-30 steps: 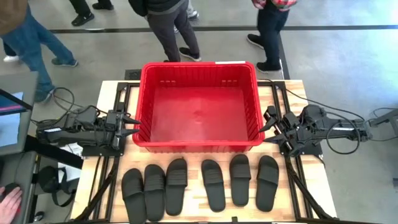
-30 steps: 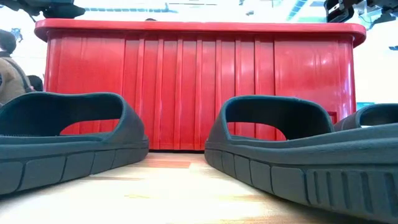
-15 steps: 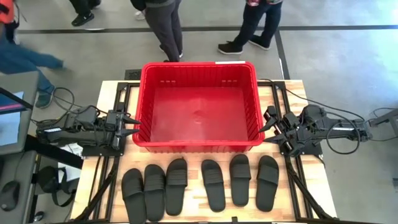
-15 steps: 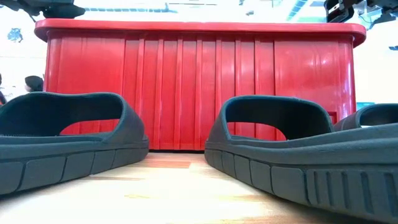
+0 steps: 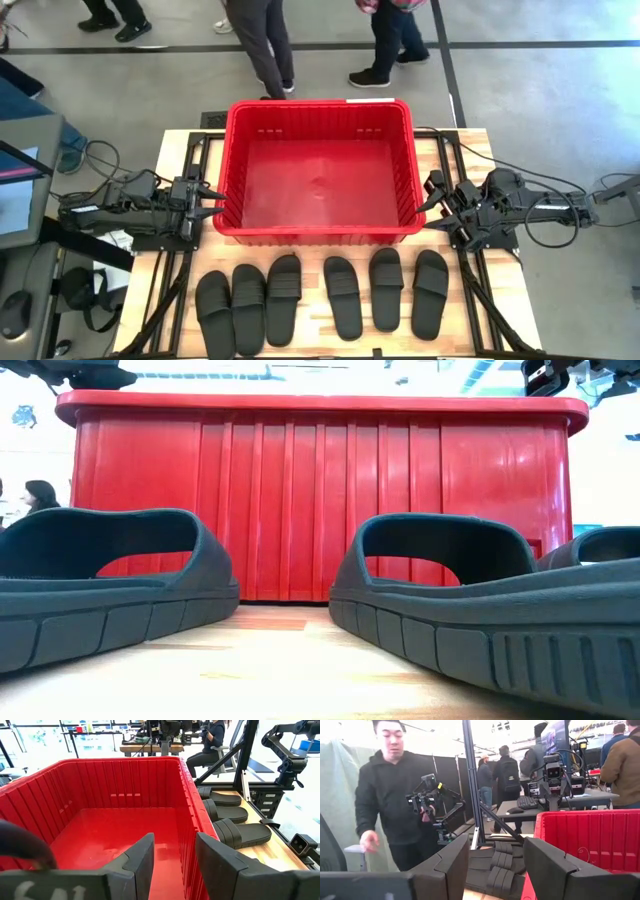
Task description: Pick and place slides into bin
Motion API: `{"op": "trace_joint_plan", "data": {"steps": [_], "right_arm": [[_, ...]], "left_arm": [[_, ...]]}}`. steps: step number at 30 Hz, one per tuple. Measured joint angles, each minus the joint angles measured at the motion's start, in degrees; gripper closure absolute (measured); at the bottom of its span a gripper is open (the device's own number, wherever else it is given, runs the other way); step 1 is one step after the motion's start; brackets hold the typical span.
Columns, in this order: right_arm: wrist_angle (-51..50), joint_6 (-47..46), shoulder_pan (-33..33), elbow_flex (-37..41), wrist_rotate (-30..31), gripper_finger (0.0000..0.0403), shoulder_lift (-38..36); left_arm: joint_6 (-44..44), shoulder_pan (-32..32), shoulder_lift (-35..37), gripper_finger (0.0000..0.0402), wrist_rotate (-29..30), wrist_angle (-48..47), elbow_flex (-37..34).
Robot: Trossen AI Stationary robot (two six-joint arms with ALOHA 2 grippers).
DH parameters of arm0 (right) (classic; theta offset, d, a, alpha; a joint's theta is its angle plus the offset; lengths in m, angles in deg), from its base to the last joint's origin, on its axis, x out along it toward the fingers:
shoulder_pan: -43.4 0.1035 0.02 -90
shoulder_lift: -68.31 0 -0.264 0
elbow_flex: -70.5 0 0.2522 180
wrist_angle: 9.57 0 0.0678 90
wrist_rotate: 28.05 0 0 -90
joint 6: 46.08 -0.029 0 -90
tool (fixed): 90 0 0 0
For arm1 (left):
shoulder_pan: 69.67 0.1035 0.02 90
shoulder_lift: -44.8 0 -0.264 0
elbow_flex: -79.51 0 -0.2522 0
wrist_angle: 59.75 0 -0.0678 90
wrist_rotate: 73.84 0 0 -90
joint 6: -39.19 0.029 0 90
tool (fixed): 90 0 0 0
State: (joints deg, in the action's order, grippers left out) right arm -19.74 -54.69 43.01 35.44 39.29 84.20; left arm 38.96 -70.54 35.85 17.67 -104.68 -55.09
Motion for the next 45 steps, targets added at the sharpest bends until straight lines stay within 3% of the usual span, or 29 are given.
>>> {"op": "trace_joint_plan", "data": {"steps": [16, 21, 27, 33, 40, 45], "right_arm": [[0.0, 0.0, -0.01, 0.0, 0.0, 0.023, -0.01], [0.0, -0.01, 0.0, 0.0, 0.01, 0.023, 0.01], [0.0, 0.01, -0.01, 0.0, 0.01, 0.023, -0.01], [0.87, -0.56, -0.12, 0.0, 1.9, 0.023, 0.0], [8.52, -16.5, -0.1, 0.0, 1.95, 0.023, 0.01], [16.85, -26.58, -0.1, 0.0, 1.96, 0.023, -0.01]], "left_arm": [[-0.63, 0.0, 0.0, 0.0267, -0.12, 0.25, 0.0], [-13.92, -0.01, 0.0, 0.0267, -3.45, 1.29, 0.0], [-20.08, -0.01, -0.37, 0.0267, -0.41, 6.2, -0.02], [-32.08, -0.01, -0.86, 0.0267, 0.32, 11.95, -0.02], [-36.88, -0.01, -0.87, 0.0267, 5.14, 15.56, -0.02], [-42.43, -0.01, -0.87, 0.0267, 5.31, 17.8, 0.0]]}}
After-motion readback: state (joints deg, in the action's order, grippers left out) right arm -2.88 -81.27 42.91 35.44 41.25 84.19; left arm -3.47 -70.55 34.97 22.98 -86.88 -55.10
